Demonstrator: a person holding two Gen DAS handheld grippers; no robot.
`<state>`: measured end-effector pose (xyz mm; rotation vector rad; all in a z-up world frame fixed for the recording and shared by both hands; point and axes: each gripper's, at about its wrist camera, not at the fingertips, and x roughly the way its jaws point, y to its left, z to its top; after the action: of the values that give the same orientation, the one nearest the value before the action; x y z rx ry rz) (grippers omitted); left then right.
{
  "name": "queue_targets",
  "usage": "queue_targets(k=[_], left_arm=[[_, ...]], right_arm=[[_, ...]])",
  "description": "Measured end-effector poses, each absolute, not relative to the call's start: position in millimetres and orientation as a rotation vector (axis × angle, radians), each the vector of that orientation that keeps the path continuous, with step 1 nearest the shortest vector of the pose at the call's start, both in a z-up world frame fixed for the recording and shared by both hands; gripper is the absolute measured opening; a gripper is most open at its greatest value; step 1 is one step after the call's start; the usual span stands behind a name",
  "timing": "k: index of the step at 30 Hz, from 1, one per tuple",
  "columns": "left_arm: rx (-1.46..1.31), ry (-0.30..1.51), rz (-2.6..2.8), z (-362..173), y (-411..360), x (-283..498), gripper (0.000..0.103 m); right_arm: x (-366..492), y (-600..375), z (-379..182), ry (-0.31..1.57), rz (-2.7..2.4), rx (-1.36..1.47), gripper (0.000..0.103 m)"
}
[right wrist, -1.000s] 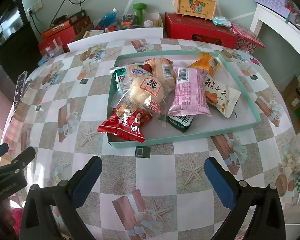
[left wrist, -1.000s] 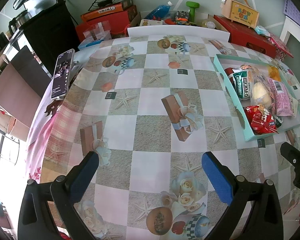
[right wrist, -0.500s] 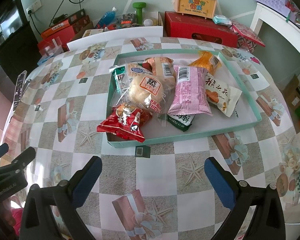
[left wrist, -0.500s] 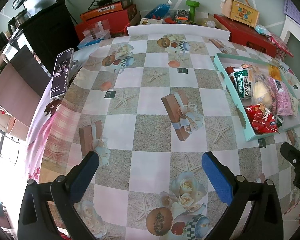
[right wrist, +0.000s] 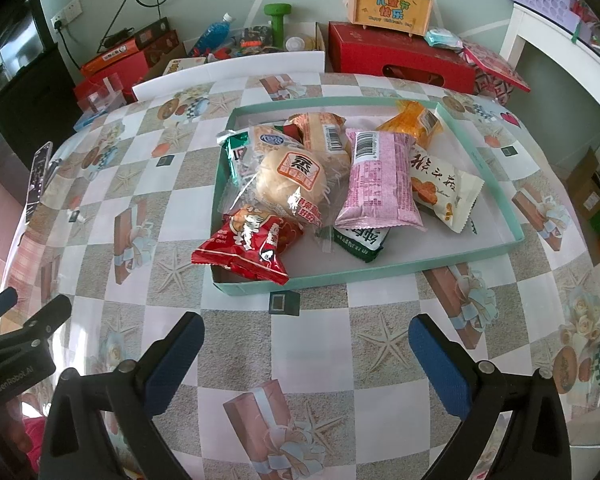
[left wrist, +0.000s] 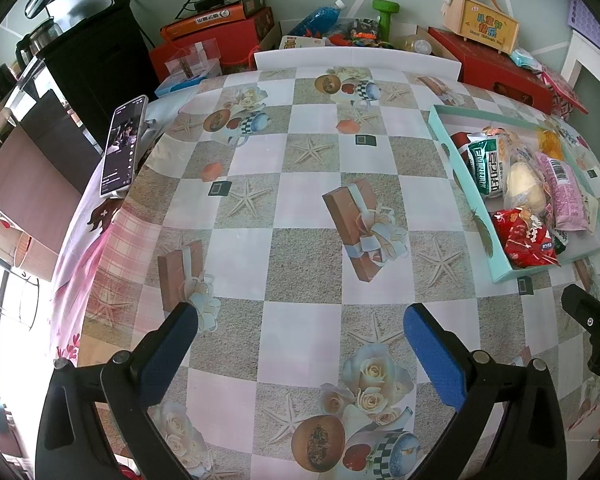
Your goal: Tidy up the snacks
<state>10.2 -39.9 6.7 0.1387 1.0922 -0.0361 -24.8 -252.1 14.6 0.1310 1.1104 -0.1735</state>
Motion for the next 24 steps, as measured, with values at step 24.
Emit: queue_targets(k=[24], left_arm=[[0.119, 1.083, -0.03, 7.1, -35.5, 12.3, 0.102]], right_arm=[[-23.8, -251.7, 9.6, 1.117, -0.175, 0.132, 0.103]])
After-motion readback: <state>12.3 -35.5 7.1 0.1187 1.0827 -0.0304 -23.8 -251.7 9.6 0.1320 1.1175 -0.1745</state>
